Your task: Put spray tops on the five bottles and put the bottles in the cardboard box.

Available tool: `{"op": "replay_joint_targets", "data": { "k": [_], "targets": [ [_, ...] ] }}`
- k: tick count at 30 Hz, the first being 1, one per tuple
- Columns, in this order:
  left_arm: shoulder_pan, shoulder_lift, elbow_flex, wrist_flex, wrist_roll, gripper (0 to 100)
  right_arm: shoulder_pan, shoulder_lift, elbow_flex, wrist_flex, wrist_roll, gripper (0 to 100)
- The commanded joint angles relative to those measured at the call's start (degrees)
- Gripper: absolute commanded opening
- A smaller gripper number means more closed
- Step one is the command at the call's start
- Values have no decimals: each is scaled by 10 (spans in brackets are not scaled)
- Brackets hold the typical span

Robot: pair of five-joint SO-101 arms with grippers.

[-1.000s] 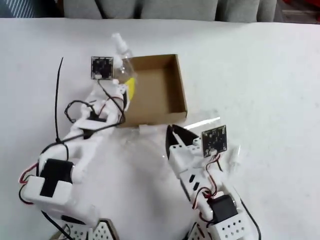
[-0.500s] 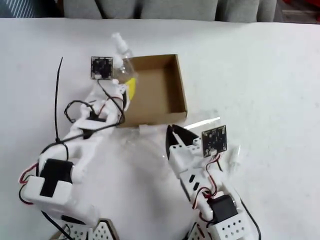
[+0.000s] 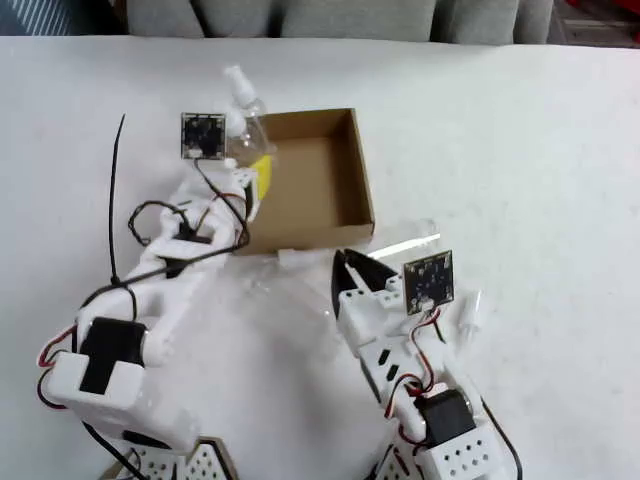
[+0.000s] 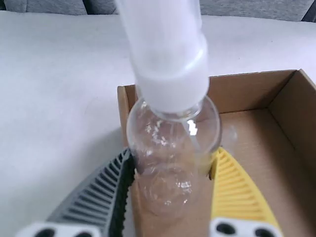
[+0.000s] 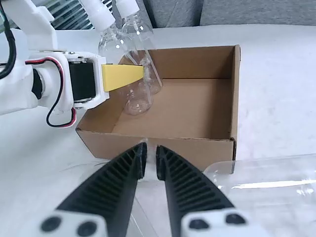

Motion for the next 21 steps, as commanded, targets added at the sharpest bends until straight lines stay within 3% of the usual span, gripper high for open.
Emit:
{"op": "replay_joint_targets", "data": {
  "k": [1,10,21],
  "targets": [
    [-10,-7,-16,-22,1,197,6,-4,4,5,1,15],
    [-10,-8,-12,-18,43,346,6,-4,4,5,1,15],
    [-11,-8,-11,-18,41,355,7,-4,4,5,1,15]
  ]
}}
